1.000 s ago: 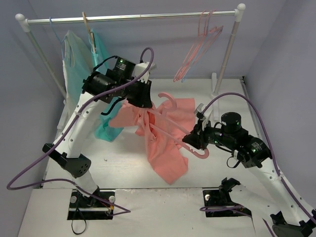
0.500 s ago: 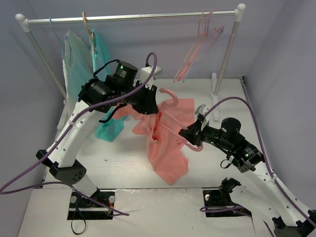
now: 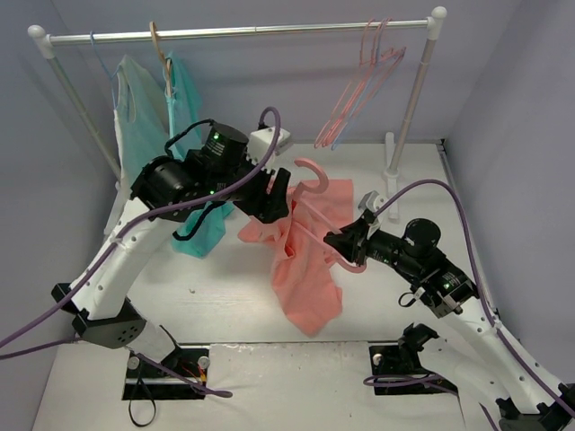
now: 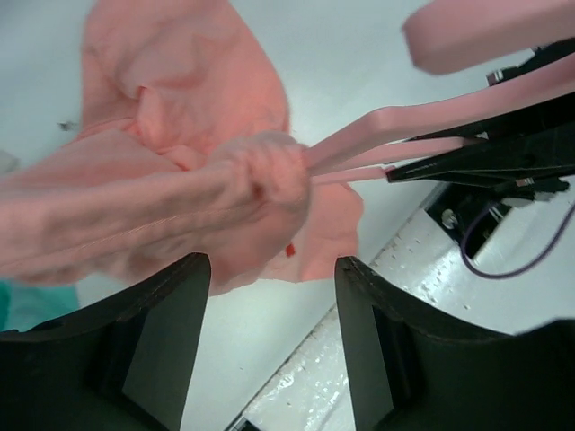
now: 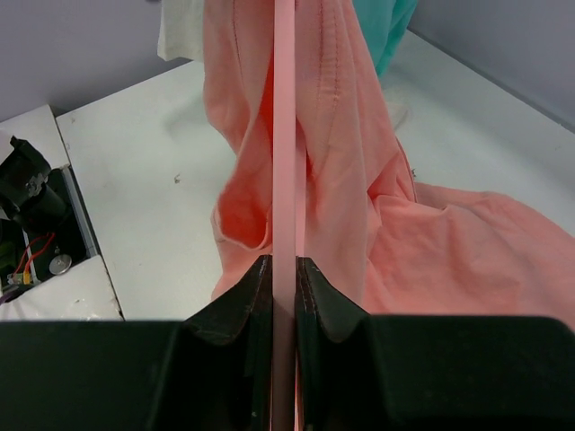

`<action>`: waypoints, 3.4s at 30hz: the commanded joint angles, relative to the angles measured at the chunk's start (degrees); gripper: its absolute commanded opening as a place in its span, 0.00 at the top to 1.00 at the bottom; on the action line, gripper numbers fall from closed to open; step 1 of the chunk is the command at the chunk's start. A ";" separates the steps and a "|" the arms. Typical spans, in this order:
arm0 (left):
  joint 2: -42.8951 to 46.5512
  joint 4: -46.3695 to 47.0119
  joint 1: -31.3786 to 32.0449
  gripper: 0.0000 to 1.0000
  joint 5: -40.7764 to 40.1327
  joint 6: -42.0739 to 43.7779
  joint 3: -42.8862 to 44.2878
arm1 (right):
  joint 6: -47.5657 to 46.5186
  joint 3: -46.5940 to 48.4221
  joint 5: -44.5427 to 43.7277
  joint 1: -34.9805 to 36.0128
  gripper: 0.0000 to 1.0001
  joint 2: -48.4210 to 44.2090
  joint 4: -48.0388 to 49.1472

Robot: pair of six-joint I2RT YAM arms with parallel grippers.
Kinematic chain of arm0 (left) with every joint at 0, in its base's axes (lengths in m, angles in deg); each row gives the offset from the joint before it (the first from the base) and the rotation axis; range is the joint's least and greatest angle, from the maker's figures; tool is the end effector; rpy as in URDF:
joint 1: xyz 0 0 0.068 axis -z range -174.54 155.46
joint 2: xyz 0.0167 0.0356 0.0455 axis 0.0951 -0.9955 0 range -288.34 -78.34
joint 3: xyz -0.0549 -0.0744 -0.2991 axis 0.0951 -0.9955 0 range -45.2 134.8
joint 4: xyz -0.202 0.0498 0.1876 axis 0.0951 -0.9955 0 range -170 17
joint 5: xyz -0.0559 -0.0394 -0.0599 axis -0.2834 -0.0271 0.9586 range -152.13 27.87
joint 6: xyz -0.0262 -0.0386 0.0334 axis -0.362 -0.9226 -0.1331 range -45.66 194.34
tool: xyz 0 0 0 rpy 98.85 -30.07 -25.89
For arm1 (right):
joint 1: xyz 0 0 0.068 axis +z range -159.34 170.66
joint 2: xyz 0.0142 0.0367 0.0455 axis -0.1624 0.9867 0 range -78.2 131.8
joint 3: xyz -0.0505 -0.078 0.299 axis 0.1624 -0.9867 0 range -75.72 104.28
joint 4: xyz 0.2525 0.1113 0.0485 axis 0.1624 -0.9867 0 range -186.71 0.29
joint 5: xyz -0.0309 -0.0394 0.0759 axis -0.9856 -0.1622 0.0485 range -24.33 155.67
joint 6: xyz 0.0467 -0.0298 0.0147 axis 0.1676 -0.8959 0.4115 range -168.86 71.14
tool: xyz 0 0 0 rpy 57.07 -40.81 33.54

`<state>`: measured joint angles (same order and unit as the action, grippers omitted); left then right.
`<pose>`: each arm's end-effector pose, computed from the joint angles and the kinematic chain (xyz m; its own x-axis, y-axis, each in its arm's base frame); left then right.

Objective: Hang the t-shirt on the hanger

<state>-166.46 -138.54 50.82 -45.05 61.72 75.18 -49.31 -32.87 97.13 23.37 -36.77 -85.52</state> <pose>0.1996 -0.2193 0.5489 -0.5625 0.2724 -0.7806 0.7479 0.5702 -0.3400 0.1251 0.1056 0.3928 0.0892 0.0494 -0.9948 -0.8973 0.4374 -0.0587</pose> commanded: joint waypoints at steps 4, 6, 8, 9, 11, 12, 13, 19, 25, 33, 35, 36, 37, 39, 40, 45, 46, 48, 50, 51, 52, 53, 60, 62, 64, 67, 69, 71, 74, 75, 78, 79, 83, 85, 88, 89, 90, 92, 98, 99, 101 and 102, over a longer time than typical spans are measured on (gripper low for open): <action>7.94 2.52 -0.10 0.42 -14.88 3.65 3.30 | 0.45 -1.19 0.70 0.07 1.00 -1.79 11.37; 9.71 3.66 -0.19 0.42 -15.58 6.90 1.71 | 0.45 -1.28 1.41 -0.01 1.00 -1.79 10.94; 11.47 4.10 -0.19 0.42 -16.37 9.70 0.13 | 0.45 -1.19 2.28 -0.01 1.00 -1.70 10.41; 11.74 3.93 -0.19 0.42 -16.47 10.85 -0.23 | 0.45 -1.28 2.98 -0.01 1.00 -1.62 9.97; 11.65 3.40 -0.19 0.42 -14.98 14.44 -1.10 | 0.36 -1.28 3.69 -0.01 1.00 -1.35 9.09; 11.30 3.23 -0.19 0.42 -14.01 15.42 -1.20 | 0.27 -1.19 4.74 -0.01 1.00 -1.18 8.82; 10.43 3.14 -0.28 0.42 -12.00 16.22 -1.37 | 0.27 -1.02 5.18 -0.10 1.00 -0.74 8.56; 7.00 4.27 -0.36 0.42 -9.00 22.46 -2.69 | -0.08 1.00 8.34 -0.19 1.00 2.42 7.33; 10.15 11.83 -2.11 0.43 -3.91 30.72 -9.18 | -0.78 2.76 9.49 -0.37 1.00 4.18 5.92; 16.65 17.80 -11.25 0.43 10.41 37.84 -20.25 | -1.31 3.64 11.25 -0.98 1.00 5.15 5.57; 18.77 21.31 -15.10 0.43 15.60 38.37 -24.20 | -1.48 3.91 12.39 -0.98 1.00 5.76 5.22; 19.21 21.85 -16.17 0.43 16.83 38.55 -25.01 | -1.49 4.17 12.74 -0.98 1.00 6.03 5.13; 19.04 21.94 -17.23 0.43 20.06 38.90 -25.28 | -1.57 4.34 13.01 -0.98 1.00 6.21 4.70; 17.46 20.90 -20.48 0.43 24.03 39.34 -24.49 | -2.01 4.70 13.80 -1.07 1.00 6.64 4.25; 16.84 20.45 -21.62 0.43 27.88 39.60 -24.05 | -2.19 4.79 14.06 -1.07 1.00 6.65 3.73; 14.03 19.31 -25.85 0.43 36.70 41.45 -23.00 | -2.89 5.22 14.33 -1.07 1.00 7.00 3.11; 13.68 17.57 -26.20 0.43 38.01 42.93 -22.73 | -2.89 5.14 14.24 -1.07 1.00 7.00 3.02; 12.01 15.01 -26.47 0.43 40.92 44.78 -21.77 | -3.07 5.23 14.15 -1.16 1.00 7.17 2.93; 10.95 11.50 -26.47 0.43 42.67 47.24 -20.80 | -3.15 5.31 14.15 -1.16 1.00 7.26 2.76; 10.17 10.44 -26.47 0.43 43.03 48.21 -20.54 | -3.24 5.40 14.07 -1.16 1.00 7.52 2.67; 9.81 9.13 -26.47 0.43 43.38 49.26 -20.45 | -3.33 5.49 14.06 -1.16 1.00 7.53 2.58; 9.37 8.33 -26.47 0.43 43.74 50.06 -20.27 | -3.42 5.66 14.15 -1.16 1.00 7.61 2.67; 6.91 4.37 -26.47 0.43 48.92 53.66 -19.57 | -4.21 7.33 15.99 -1.24 1.00 10.33 2.32; 6.38 2.44 -26.47 0.43 49.63 54.63 -19.30 | -4.73 7.95 16.43 -1.33 1.00 11.04 2.14; 5.68 0.16 -26.47 0.44 49.89 56.03 -19.04 | -4.91 8.74 17.23 -1.51 1.00 12.01 2.23; 4.89 -2.31 -26.38 0.49 49.63 57.18 -18.60 | -5.53 9.79 17.75 -1.59 1.00 13.24 1.97; 4.80 -3.01 -26.38 0.54 48.84 57.44 -18.86 | -6.05 10.32 17.93 -1.68 1.00 13.85 1.79; 4.88 -3.37 -26.38 0.57 47.96 57.89 -19.13 | -6.41 11.11 18.11 -1.86 1.00 14.29 1.44; 5.23 -3.28 -26.38 0.64 47.61 58.15 -19.92 | -6.67 11.73 18.54 -1.95 1.00 14.99 1.26; 5.41 -3.19 -26.38 0.66 47.61 58.24 -20.09 | -6.67 11.90 18.63 -2.03 1.00 15.34 1.35; 5.50 -3.37 -26.38 0.75 48.13 58.50 -20.36 | -7.11 12.52 18.63 -2.04 1.00 15.87 1.18; 5.59 -3.54 -26.29 0.81 48.31 58.59 -20.53 | -7.28 12.69 18.63 -2.12 1.00 15.96 1.09; 6.81 -3.28 -26.29 1.00 48.49 59.56 -21.23 | -8.16 14.10 18.64 -2.30 1.00 17.36 0.83; 7.60 -2.40 -26.29 1.00 47.26 59.38 -21.50 | -8.69 14.89 18.29 -2.56 1.00 18.16 0.39; 9.54 0.31 -26.38 1.00 45.42 57.89 -22.37 | -8.78 16.30 15.39 -2.74 0.84 19.39 -0.14; 10.76 1.63 -26.38 1.00 44.71 57.10 -23.60 | -8.61 16.65 14.08 -2.83 0.66 19.74 -0.32; 11.56 4.25 -26.38 1.00 44.01 55.35 -24.31 | -8.60 17.43 11.72 -2.91 0.58 19.83 -0.58; 13.31 6.12 -26.38 1.00 42.43 54.20 -25.63 | -8.60 18.06 9.42 -3.18 0.42 19.74 -0.84; 16.39 10.24 -26.38 1.00 40.05 49.55 -28.00 | -9.04 20.86 -1.74 -3.44 0.26 18.16 -4.00; 16.83 11.12 -26.38 1.00 39.87 47.45 -28.53 | -8.70 21.39 -2.97 -3.44 0.23 17.64 -4.01; 18.50 15.69 -26.38 1.00 38.82 41.14 -29.49 | -7.82 22.80 -6.84 -3.44 0.21 15.79 -6.56; 19.12 17.79 -26.38 1.00 38.47 39.01 -30.98 | -6.60 22.98 -7.98 -3.44 0.22 14.83 -6.82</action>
<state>-150.61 -130.76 24.62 -6.67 108.91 44.60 -57.70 -13.85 95.84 20.26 -18.13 -93.89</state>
